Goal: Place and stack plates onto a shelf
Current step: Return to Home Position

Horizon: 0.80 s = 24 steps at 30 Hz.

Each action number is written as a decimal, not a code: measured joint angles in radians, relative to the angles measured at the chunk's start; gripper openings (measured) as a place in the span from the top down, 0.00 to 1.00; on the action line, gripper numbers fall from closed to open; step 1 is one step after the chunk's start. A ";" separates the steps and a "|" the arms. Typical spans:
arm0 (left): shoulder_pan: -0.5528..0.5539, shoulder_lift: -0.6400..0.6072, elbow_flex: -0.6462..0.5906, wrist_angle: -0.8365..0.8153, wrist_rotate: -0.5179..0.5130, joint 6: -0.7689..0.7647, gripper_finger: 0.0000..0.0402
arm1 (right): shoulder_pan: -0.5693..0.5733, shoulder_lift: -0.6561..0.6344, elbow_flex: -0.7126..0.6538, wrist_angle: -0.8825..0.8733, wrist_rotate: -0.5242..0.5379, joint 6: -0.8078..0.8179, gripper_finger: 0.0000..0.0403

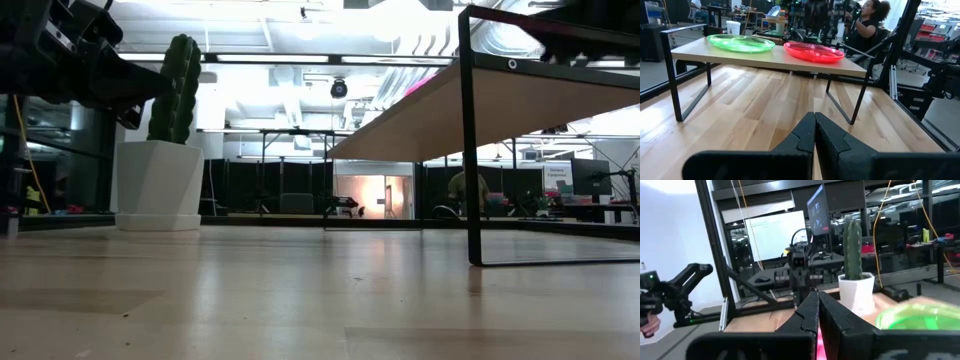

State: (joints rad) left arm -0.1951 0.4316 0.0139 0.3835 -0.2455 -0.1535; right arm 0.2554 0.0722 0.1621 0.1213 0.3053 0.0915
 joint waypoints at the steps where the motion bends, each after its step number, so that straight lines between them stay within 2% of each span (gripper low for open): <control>1: 0.000 0.000 0.000 0.000 0.000 0.000 1.00 | 0.000 -0.020 -0.033 0.013 -0.002 0.003 1.00; 6: 0.000 0.000 0.000 -0.010 0.000 0.000 1.00 | 0.000 -0.071 -0.152 0.051 -0.012 0.016 1.00; 12: 0.000 0.000 0.000 -0.027 0.000 0.000 1.00 | 0.000 -0.062 -0.152 -0.011 -0.070 0.002 1.00; 17: 0.000 0.000 0.000 -0.029 0.000 0.000 1.00 | 0.000 -0.062 -0.152 -0.002 -0.062 -0.096 1.00; 24: 0.000 0.000 0.000 -0.029 0.000 0.000 1.00 | 0.000 -0.063 -0.152 -0.024 -0.054 -0.074 1.00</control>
State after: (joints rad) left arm -0.1953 0.4316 0.0141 0.3546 -0.2455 -0.1539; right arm 0.2550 0.0093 0.0101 0.0970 0.2509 0.0179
